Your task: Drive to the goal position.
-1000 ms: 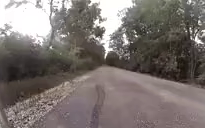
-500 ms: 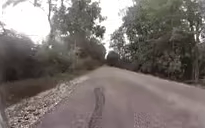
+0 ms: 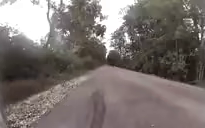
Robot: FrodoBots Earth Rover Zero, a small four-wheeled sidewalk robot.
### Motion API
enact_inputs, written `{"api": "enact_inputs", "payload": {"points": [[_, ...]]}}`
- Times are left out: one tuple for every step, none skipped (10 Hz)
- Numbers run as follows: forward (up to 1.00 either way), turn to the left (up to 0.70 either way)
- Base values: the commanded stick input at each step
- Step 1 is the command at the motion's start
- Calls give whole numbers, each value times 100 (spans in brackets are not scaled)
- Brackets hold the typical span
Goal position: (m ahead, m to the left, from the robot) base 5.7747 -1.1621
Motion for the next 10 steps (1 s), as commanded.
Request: {"api": "enact_inputs", "payload": {"points": [[70, 0], [70, 0], [70, 0], [70, 0], [70, 0], [70, 0], [70, 0], [70, 0], [70, 0], [70, 0]]}}
